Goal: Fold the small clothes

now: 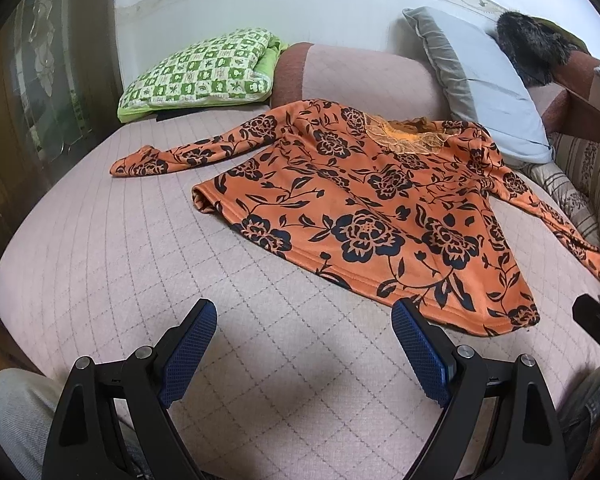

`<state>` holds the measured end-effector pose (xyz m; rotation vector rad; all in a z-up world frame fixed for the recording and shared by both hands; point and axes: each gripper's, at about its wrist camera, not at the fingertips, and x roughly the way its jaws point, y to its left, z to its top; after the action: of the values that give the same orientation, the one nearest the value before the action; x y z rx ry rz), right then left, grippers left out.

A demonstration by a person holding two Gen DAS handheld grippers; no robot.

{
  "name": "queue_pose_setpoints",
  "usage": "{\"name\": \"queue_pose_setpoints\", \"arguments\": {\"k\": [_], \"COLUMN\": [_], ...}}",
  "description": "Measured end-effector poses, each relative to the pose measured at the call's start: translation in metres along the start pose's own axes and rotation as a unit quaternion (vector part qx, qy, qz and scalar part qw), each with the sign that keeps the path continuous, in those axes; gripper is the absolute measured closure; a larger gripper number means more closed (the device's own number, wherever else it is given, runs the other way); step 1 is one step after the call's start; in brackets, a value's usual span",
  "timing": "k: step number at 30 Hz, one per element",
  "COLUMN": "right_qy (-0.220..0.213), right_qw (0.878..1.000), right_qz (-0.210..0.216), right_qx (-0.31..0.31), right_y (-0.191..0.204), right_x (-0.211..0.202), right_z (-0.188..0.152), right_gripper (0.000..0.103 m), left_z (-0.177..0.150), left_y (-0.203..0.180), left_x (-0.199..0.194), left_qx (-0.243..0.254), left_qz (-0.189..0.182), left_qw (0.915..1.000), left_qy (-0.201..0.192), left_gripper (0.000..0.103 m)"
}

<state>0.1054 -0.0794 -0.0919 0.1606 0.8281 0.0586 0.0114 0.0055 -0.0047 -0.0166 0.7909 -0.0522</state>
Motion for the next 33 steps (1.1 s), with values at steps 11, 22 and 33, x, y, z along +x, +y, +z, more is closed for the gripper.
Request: {"name": "queue_pose_setpoints", "arguments": {"k": [11,22,33], "right_qy": [0.028,0.094,0.161], "right_qw": [0.999,0.993,0.985], "right_qz": [0.019,0.057,0.021], "right_qx": [0.005,0.035,0.065], "right_y": [0.001,-0.026,-0.076], "right_x": [0.003,0.058,0.161], "right_z": [0.015,0.067,0.071], "right_gripper": [0.008,0.022,0.032], "left_z": [0.031,0.12,0.169], "left_y": [0.014,0.06,0.105], "left_x": [-0.014,0.075,0.23], "left_qx": [0.006,0.006,-0.039], "left_qz": [-0.005,-0.001,-0.003], "left_qw": [0.9999,0.9974,0.9834], "left_qy": [-0.011,0.072,0.177], "left_gripper": [0.013,0.015,0.022]}}
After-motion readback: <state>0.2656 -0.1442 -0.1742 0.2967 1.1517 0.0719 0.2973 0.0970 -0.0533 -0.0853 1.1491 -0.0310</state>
